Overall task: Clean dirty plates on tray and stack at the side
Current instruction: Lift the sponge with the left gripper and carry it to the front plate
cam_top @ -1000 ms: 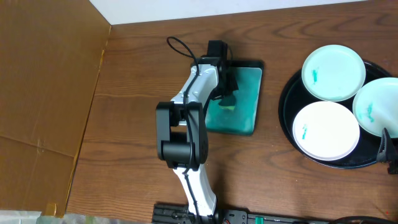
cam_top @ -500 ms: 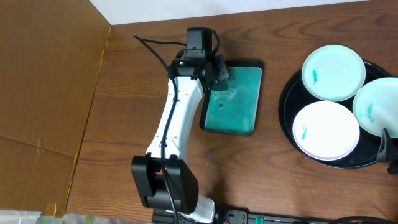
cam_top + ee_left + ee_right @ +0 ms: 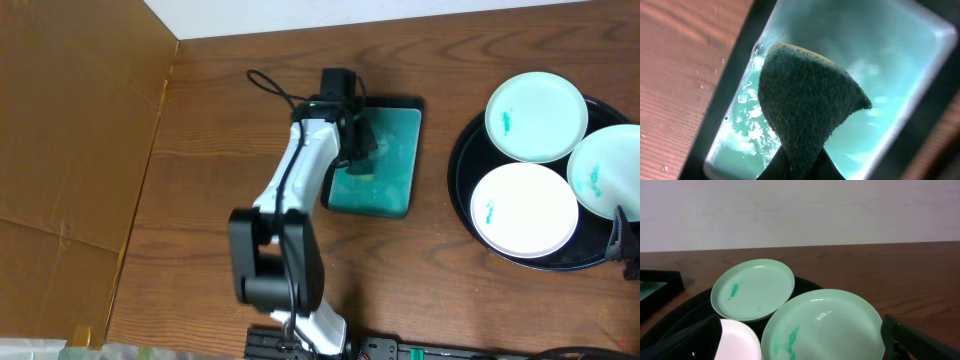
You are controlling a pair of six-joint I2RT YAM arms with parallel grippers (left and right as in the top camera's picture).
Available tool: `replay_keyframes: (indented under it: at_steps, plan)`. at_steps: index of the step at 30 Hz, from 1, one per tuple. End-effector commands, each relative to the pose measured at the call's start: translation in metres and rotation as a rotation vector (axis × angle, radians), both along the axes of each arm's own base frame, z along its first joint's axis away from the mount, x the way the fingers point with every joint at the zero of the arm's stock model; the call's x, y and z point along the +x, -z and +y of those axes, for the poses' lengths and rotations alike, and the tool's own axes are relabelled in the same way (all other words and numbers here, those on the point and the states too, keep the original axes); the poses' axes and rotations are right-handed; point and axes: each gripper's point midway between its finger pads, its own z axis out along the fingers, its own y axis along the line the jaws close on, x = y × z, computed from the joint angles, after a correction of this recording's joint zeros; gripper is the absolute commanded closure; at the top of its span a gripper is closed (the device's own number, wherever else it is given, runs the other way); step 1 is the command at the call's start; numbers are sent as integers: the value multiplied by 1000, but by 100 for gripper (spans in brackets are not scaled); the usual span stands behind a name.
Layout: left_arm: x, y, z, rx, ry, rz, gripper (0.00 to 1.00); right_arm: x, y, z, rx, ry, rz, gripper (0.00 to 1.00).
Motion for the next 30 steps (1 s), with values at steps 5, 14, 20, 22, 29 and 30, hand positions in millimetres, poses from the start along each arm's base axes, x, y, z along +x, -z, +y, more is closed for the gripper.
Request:
replay_keyframes:
  at_steps: [5,14,20,22,29,30]
  plan:
    - [9,-95,-30,-87,110,-251,93,0,1,-2,-13,5,0,1]
    - [3,3,-14,22,66,-51,93,0,1,-2,-13,5,0,1]
    - [12,-50,-11,14,55,-166,93,0,1,-2,-13,5,0,1]
    - [9,-75,-16,-19,67,-226,93,0,1,-2,-13,5,0,1]
    - [-1,-100,-22,-39,83,-290,93,0,1,-2,-13,5,0,1]
    - [-2,-89,-17,-14,72,-262,93,0,1,-2,-13,5,0,1]
